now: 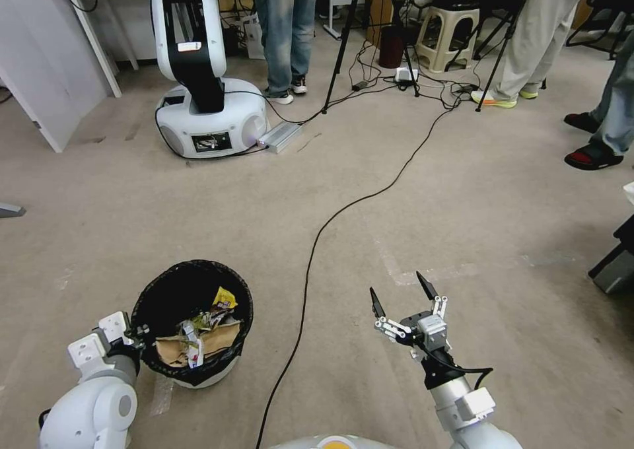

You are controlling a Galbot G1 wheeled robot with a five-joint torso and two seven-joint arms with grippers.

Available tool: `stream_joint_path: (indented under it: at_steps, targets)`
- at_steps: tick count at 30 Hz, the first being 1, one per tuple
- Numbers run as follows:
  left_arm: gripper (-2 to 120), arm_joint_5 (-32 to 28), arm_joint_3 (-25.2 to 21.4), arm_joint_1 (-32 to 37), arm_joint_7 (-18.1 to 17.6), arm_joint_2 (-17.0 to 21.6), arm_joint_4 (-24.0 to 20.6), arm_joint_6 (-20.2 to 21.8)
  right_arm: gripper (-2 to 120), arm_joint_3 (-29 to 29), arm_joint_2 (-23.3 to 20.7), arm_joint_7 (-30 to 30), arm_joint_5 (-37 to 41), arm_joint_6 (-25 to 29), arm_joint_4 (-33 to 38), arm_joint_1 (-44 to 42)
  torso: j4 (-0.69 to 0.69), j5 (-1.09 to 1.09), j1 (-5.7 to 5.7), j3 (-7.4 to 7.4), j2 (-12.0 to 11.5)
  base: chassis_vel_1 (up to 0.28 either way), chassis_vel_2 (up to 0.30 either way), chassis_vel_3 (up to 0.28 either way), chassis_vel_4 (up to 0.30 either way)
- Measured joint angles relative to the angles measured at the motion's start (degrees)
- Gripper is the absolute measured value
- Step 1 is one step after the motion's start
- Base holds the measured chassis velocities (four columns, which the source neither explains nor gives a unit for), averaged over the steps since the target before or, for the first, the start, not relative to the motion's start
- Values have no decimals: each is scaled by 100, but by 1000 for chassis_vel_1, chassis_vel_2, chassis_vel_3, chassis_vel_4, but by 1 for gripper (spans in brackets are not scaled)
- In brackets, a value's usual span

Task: Pick up the trash bin, then pick up the garbage from the floor and place it into the trash bin.

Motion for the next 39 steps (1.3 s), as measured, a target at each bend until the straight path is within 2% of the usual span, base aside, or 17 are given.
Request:
stream_joint_path:
  at_steps: [2,3,5,6,9,10,11,14,15,17,18,21,22,24,32,35,39]
  targets:
    - [24,-33,20,-4,3,-5,3,1,100,9,3,-11,-11,16,11,-24,-2,-2,0,0,0,0,0,0,0]
    - [24,-33,20,-4,3,-5,3,1,100,9,3,-11,-11,16,11,-24,-2,-2,0,0,0,0,0,0,0]
    - [34,-58,29,-11,9,-7,-4,-6,100,9,8,-21,-25,24,22,-39,-2,-3,0,1,0,0,0,0,0]
    - [34,-58,29,-11,9,-7,-4,-6,100,9,8,-21,-25,24,22,-39,-2,-3,0,1,0,0,0,0,0]
    - [45,-86,35,-20,17,-6,-22,-32,100,2,23,-39,-57,47,23,-70,-2,-4,0,1,0,0,0,0,0]
    - [53,-89,35,-22,20,-5,-28,-46,100,-3,29,-45,-66,55,23,-80,-2,-2,0,1,-1,0,0,0,0]
    - [53,-89,35,-22,20,-5,-28,-46,100,-3,29,-45,-66,55,23,-80,-2,-2,0,1,-1,0,0,0,0]
    - [68,-101,32,-22,45,-1,-53,-111,100,-12,36,-64,-90,85,23,-117,-1,0,0,1,-1,0,0,0,0]
    - [68,-101,32,-22,45,-1,-53,-111,100,-12,36,-64,-90,85,23,-117,-1,0,0,1,-1,0,0,0,0]
    - [77,-129,30,-24,62,5,-91,-167,100,-13,37,-72,-96,93,23,-128,-1,2,0,1,-1,0,0,0,0]
    - [77,-129,30,-24,62,5,-91,-167,100,-13,37,-72,-96,93,23,-128,-1,2,0,1,-1,0,0,0,0]
    - [91,-170,31,-49,101,22,-156,-227,100,-16,40,-80,-107,103,25,-135,0,2,0,1,0,0,0,0,0]
    - [91,-170,31,-49,101,22,-156,-227,100,-16,40,-80,-107,103,25,-135,0,2,0,1,0,0,0,0,0]
    - [98,-195,38,-83,103,40,-191,-249,100,-30,46,-94,-125,116,29,-150,0,2,0,1,-1,0,0,0,0]
    - [100,-212,41,-119,136,100,-260,-339,100,-39,49,-118,-151,158,47,-193,-1,1,0,0,0,0,0,0,0]
    - [100,-83,38,-52,265,109,-317,-492,100,-28,48,-119,-155,175,53,-197,-1,1,0,1,-1,0,0,0,0]
    - [100,291,41,194,583,77,-521,-905,100,-19,83,49,-165,161,74,-171,0,1,0,0,0,0,0,0,0]
